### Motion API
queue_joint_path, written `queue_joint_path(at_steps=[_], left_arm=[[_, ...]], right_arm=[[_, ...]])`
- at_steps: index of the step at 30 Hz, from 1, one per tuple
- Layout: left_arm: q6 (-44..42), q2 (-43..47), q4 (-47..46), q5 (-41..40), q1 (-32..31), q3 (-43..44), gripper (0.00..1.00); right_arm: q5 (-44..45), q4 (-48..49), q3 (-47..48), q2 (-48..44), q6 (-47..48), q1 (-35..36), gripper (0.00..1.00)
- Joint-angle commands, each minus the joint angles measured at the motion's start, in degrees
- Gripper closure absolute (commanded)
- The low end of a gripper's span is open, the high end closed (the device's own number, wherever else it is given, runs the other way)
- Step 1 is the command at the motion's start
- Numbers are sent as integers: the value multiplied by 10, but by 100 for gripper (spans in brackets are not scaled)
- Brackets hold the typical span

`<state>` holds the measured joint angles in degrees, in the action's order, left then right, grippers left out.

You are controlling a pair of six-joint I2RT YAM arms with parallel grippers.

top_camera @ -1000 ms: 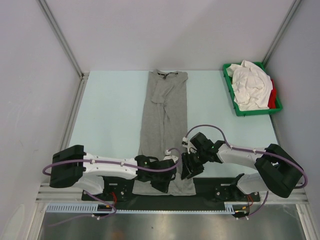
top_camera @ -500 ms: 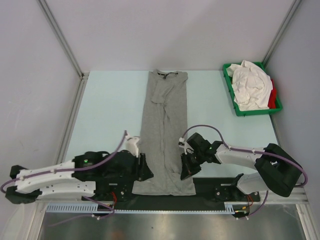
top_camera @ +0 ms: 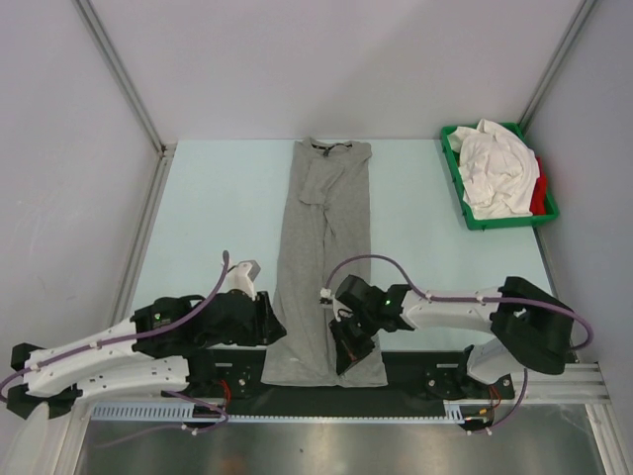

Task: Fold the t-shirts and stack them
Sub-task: Fold the tshirt

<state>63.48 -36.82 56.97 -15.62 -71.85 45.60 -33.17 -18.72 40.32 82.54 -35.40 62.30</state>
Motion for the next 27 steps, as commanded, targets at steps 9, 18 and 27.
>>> queue_joint_path(at_steps=[9,18,27], left_arm=[[-17,-46,34,31,47,12,48],[-3,-58,62,85,91,-48,50],[-30,-101,22,148,128,-118,49]], right_arm=[[27,7,80,104,-20,57,100],[48,0,107,133,-27,71,100],[99,-110,99,-21,-29,62,57]])
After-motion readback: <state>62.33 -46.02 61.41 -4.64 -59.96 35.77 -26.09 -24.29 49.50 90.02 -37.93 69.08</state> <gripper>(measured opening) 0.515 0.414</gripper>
